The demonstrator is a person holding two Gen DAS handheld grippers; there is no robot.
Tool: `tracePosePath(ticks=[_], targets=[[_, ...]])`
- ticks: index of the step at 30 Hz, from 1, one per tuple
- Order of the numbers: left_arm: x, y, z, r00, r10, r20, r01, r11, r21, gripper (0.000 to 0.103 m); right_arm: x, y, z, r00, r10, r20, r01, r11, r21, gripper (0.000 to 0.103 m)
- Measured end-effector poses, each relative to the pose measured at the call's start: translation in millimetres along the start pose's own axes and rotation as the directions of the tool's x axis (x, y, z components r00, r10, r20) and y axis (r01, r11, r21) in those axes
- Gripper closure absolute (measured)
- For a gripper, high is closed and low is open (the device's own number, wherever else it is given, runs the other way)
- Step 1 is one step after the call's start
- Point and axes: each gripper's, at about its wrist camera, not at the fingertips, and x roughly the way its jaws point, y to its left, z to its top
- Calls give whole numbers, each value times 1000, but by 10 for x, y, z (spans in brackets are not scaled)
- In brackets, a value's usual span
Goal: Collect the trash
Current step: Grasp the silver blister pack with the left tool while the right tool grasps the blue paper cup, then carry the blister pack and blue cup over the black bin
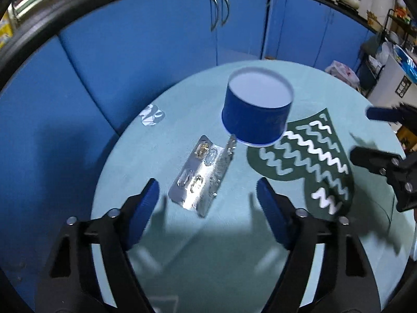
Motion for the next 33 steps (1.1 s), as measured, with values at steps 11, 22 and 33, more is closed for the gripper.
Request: tracePosePath(ticks=[11, 22, 33], targets=[[318, 196, 150, 998, -70, 0, 70, 997, 15, 46, 574, 152, 566, 992, 118, -49, -116, 992, 53, 8], [295, 411, 200, 993, -121, 16, 122, 989, -80, 66, 779, 331, 789, 995, 93, -37, -93, 996, -9, 9], [278, 388, 150, 994, -109, 12, 110, 987, -114, 70, 596, 384, 676, 1000, 16, 7, -16, 996, -88, 28]])
